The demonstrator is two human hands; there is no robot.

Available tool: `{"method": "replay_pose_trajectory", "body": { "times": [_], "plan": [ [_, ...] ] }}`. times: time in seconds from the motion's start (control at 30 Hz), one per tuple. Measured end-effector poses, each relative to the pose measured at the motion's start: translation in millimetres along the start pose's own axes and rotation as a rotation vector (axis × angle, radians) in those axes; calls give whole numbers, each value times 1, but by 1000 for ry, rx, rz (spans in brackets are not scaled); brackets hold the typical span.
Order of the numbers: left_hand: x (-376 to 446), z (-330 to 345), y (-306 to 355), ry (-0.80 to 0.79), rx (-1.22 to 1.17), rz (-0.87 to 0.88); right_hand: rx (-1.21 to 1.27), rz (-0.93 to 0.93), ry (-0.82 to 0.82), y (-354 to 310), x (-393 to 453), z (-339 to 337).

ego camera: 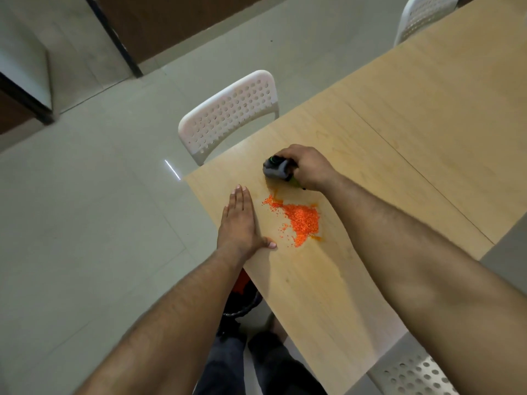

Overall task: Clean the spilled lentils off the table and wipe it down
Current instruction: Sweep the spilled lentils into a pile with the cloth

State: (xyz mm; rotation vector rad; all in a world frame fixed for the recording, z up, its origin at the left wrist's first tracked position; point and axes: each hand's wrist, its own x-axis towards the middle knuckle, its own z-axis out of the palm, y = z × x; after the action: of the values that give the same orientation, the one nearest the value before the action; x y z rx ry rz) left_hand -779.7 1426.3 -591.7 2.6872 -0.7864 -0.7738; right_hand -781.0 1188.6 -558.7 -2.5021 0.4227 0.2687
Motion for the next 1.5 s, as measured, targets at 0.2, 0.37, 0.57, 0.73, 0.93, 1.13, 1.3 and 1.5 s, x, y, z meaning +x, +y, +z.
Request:
{"method": "replay_pose_trajectory", "body": {
  "times": [0.2, 0.37, 0.57, 0.73, 0.93, 1.13, 1.3, 1.5],
  "plan": [
    [-1, 3, -6, 20, -25, 1, -138, -217, -146, -19, -7, 27],
    [-4, 7, -4, 31, -68, 0, -279, -377, -312, -24, -32, 28],
    [-9, 11, 2, 8, -90, 74, -102, -317, -236, -7, -50, 12],
    [-8, 12, 10, -19, -124, 71, 43, -34, -39, 32, -53, -13],
    [-6, 15, 10, -30, -77, 76, 65, 257, 70, 48, -69, -2],
    [-5, 14, 11, -37, -48, 89, 82, 181, -21, 16, -89, 30],
    [-5, 15, 9, -37, -48, 105, 172, 95, 6, 19, -104, 29],
    [0, 18, 7, -49, -10, 109, 366, 338, 393, 49, -133, 20]
  ]
}}
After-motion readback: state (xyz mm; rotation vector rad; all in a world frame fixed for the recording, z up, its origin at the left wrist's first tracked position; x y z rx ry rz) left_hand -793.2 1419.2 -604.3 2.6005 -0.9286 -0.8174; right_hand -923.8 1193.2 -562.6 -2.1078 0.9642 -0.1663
